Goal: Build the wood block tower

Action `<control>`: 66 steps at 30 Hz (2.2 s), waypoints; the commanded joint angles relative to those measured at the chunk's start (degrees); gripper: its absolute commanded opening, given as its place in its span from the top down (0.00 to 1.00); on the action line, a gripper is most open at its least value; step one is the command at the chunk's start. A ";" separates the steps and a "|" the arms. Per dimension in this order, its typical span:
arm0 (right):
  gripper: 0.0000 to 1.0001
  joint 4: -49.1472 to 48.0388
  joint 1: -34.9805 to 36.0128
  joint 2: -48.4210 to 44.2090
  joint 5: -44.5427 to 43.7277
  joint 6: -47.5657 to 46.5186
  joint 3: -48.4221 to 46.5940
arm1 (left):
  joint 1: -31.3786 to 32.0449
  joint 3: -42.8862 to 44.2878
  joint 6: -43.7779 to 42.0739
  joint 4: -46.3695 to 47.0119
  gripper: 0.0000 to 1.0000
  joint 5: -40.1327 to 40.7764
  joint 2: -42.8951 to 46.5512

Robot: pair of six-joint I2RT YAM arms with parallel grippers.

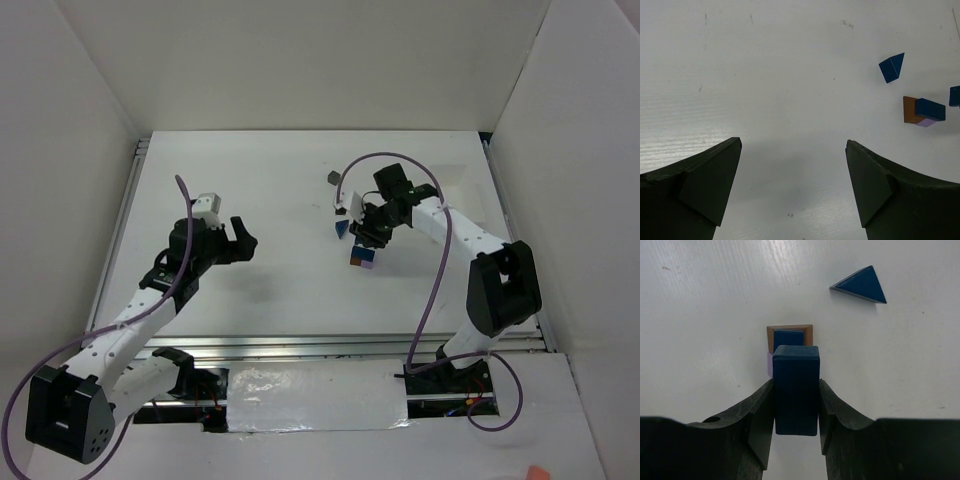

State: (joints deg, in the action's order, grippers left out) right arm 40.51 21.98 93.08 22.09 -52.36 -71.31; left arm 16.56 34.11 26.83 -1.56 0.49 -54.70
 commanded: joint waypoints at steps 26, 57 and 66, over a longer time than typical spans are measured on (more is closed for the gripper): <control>0.71 -4.21 1.05 0.00 1.82 1.20 3.90 | 1.99 2.28 -2.83 4.55 0.01 -1.11 -3.57; 0.69 -7.99 0.00 3.16 0.50 3.22 4.25 | 2.96 3.86 -3.10 4.90 0.01 -0.84 -7.53; 0.68 -8.52 -0.27 3.60 0.41 3.40 4.25 | 3.13 4.39 -3.45 4.73 0.01 -0.84 -8.23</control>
State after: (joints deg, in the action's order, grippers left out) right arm 34.59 22.09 96.60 21.98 -49.28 -67.05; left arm 19.35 36.03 25.08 0.93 0.08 -62.83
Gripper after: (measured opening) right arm 0.425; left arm 0.993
